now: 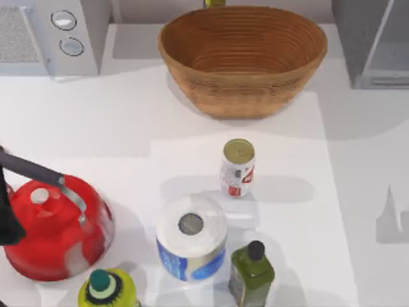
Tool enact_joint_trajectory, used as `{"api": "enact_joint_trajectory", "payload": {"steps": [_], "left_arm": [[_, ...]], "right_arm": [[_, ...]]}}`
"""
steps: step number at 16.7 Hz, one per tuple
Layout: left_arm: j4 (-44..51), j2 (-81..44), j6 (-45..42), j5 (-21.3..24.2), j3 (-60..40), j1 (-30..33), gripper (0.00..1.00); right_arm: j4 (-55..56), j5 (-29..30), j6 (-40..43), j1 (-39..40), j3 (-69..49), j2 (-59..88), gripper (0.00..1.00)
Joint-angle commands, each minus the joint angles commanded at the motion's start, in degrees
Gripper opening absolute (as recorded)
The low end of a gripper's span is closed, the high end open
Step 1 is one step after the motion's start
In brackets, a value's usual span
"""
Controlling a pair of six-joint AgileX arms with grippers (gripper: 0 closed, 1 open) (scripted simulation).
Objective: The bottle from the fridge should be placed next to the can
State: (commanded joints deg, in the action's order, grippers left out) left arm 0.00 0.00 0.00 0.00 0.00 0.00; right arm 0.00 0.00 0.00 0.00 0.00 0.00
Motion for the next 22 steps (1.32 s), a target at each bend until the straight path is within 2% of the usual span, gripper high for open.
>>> {"api": "enact_joint_trajectory", "payload": {"steps": [5,9,22], "left_arm": [[0.0,0.0,0.0,0.0,0.0,0.0,1.0],[0.0,0.0,0.0,0.0,0.0,0.0,1.0],[0.0,0.0,0.0,0.0,0.0,0.0,1.0]], "right_arm": [[3.2,-0.4,0.1,-0.7,-2.5,3.6,1.0],[13.0,-2.1,0.1,-2.7,-9.9,16.9,1.0],[56.4,-10.1,-0.3,-11.7,-42.2,100.1,1.0]]}}
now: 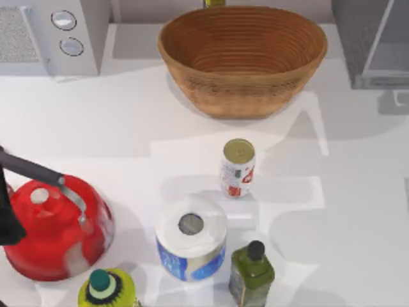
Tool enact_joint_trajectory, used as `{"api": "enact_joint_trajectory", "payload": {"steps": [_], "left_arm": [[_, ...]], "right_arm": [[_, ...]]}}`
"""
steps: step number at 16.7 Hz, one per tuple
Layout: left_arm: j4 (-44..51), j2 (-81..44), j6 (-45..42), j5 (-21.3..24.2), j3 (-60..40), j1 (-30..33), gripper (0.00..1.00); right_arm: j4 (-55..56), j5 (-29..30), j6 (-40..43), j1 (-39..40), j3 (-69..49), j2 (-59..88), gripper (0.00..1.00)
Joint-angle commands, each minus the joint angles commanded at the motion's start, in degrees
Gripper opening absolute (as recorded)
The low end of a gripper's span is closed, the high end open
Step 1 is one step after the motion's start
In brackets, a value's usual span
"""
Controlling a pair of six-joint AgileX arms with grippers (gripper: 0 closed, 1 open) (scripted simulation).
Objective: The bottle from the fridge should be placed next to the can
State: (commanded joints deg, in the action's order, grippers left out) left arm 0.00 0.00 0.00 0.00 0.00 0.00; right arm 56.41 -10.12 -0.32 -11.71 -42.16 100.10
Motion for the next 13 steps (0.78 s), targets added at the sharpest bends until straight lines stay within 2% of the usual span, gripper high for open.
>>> {"api": "enact_joint_trajectory", "payload": {"steps": [6,13], "left_arm": [[0.0,0.0,0.0,0.0,0.0,0.0,1.0],[0.0,0.0,0.0,0.0,0.0,0.0,1.0]], "right_arm": [[12.3,-2.1,-0.1,-2.6,-9.2,20.6,1.0],[13.5,-2.2,-0.1,-2.6,-10.1,22.6,1.0]]}}
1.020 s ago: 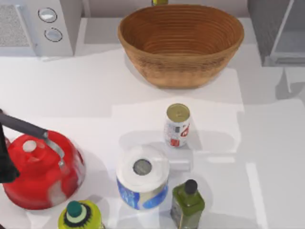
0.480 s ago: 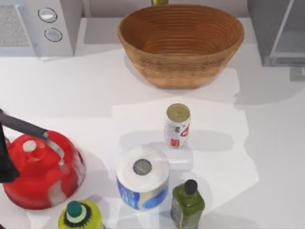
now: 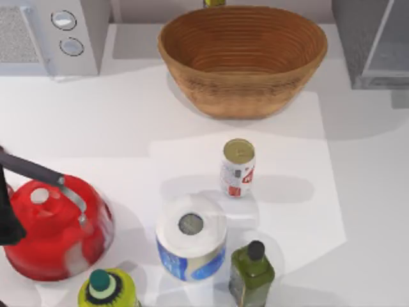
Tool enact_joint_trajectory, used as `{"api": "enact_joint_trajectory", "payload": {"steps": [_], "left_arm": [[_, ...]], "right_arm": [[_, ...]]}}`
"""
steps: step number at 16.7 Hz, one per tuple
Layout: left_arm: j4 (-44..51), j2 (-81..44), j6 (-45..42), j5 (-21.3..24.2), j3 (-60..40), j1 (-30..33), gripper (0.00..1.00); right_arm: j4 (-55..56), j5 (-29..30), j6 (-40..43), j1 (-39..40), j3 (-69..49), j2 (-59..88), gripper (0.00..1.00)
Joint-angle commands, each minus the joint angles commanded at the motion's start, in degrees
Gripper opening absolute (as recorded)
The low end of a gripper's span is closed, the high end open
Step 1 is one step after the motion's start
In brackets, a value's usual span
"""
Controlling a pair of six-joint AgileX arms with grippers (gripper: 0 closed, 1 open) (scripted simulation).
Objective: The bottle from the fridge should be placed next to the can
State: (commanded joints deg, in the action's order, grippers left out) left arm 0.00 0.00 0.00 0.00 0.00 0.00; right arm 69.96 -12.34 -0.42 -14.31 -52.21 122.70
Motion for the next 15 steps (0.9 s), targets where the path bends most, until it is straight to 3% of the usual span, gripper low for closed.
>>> {"api": "enact_joint_trajectory", "payload": {"steps": [10,15], "left_arm": [[0.0,0.0,0.0,0.0,0.0,0.0,1.0],[0.0,0.0,0.0,0.0,0.0,0.0,1.0]], "right_arm": [[-7.2,1.6,0.1,1.3,-14.9,7.4,1.0],[-8.1,1.8,0.1,1.4,-16.6,8.2,1.0]]}}
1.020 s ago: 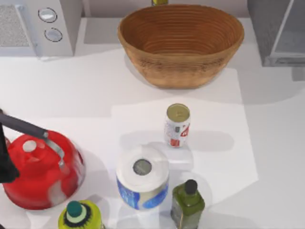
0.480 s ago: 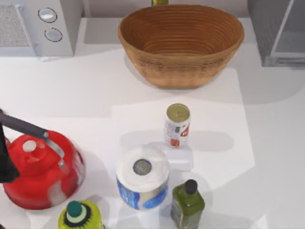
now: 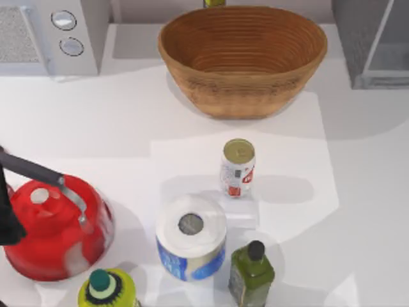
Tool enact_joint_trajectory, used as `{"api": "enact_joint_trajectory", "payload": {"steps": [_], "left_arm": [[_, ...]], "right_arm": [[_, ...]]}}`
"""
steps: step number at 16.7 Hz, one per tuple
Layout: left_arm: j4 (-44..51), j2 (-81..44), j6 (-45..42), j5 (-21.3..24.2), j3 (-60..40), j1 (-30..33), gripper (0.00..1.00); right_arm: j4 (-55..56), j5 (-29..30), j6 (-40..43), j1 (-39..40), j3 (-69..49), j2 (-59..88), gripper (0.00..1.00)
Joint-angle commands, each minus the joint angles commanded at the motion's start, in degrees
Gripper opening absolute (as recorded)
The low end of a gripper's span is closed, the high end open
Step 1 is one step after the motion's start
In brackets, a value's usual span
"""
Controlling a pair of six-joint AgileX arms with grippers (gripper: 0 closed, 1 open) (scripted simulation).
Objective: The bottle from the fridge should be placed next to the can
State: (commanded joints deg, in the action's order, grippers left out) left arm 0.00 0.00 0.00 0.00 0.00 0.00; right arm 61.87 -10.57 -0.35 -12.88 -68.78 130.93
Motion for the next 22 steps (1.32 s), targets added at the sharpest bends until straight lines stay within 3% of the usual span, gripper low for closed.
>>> {"api": "enact_joint_trajectory", "payload": {"steps": [13,22], "left_arm": [[0.0,0.0,0.0,0.0,0.0,0.0,1.0],[0.0,0.0,0.0,0.0,0.0,0.0,1.0]], "right_arm": [[0.0,0.0,0.0,0.0,0.0,0.0,0.02],[0.0,0.0,-0.1,-0.2,0.0,-0.1,0.0]]}}
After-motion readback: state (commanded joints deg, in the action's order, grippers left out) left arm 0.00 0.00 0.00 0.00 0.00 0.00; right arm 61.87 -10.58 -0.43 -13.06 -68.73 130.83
